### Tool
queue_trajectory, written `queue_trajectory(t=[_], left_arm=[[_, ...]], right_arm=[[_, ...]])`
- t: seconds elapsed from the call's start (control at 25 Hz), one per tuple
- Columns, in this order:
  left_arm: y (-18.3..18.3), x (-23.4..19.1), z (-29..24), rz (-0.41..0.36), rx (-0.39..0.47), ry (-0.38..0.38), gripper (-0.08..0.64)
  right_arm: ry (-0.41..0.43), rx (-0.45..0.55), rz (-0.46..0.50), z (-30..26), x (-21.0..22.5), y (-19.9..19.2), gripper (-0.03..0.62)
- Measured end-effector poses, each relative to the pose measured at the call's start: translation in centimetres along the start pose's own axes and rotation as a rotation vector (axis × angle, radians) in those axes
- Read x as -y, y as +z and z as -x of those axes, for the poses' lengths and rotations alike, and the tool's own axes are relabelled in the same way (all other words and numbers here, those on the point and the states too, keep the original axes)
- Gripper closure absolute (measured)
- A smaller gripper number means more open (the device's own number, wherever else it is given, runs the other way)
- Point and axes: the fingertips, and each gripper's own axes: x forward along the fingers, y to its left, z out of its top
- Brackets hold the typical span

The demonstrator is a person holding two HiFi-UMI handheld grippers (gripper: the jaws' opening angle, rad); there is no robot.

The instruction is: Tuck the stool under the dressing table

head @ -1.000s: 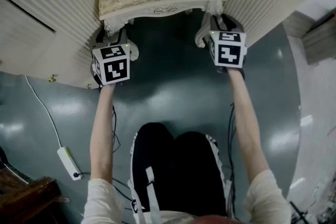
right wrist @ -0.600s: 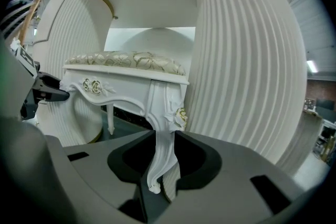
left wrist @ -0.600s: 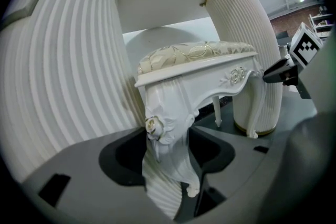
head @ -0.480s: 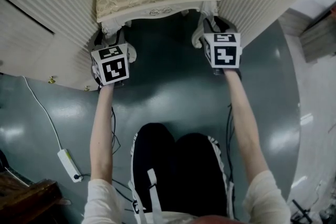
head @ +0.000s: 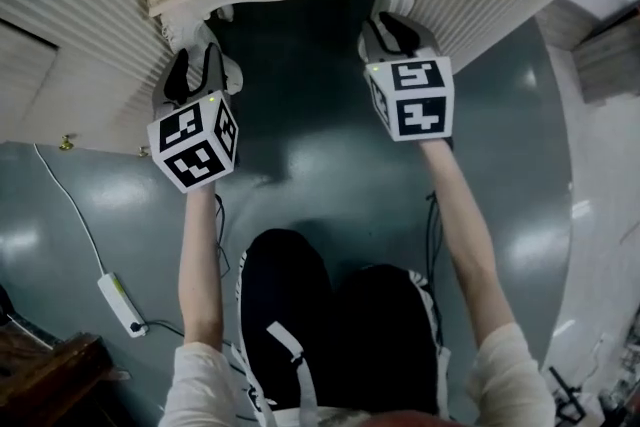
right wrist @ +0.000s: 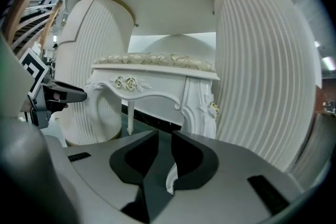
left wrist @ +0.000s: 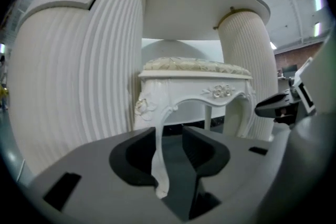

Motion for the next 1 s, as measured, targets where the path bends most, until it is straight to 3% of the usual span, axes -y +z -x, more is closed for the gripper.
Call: queue_trajectory(t=[0.12, 0.24, 0.44, 0.6, 0.76, 1.0], left_arm=[[-1.7, 2.5, -0.8, -0.002, -0.037, -0.083, 0.457], [-2.8, 3.8, -0.2, 0.029, -0.103, -0.075, 0.531], [-2.1, 6.1, 4.8, 0.036, -0.218, -0.1, 0.555], [2.2, 6.4, 10.6, 0.041, -0.273, -0.112, 0.557], [8.4, 6.2, 15.2, 0.033, -0.255, -0.126, 0.557], [14.7, 4.8, 21.8, 0.052, -0.264, -0.136, 0.557]], right_arm=[[0.024, -0.027, -0.007, 0.2, -0.3, -0.8, 0.526], [-0.008, -0.089, -0.046, 2.2, 0.0, -1.7, 0.587], [0.029, -0.204, -0.033, 7.9, -3.1, -0.9, 0.591], [0.049, -0.254, -0.063, 13.6, -4.4, 3.5, 0.591], [0.032, -0.252, -0.078, 17.7, -4.2, 9.3, 0.591], [0.044, -0.271, -0.108, 24.2, -5.4, 15.6, 0.591]])
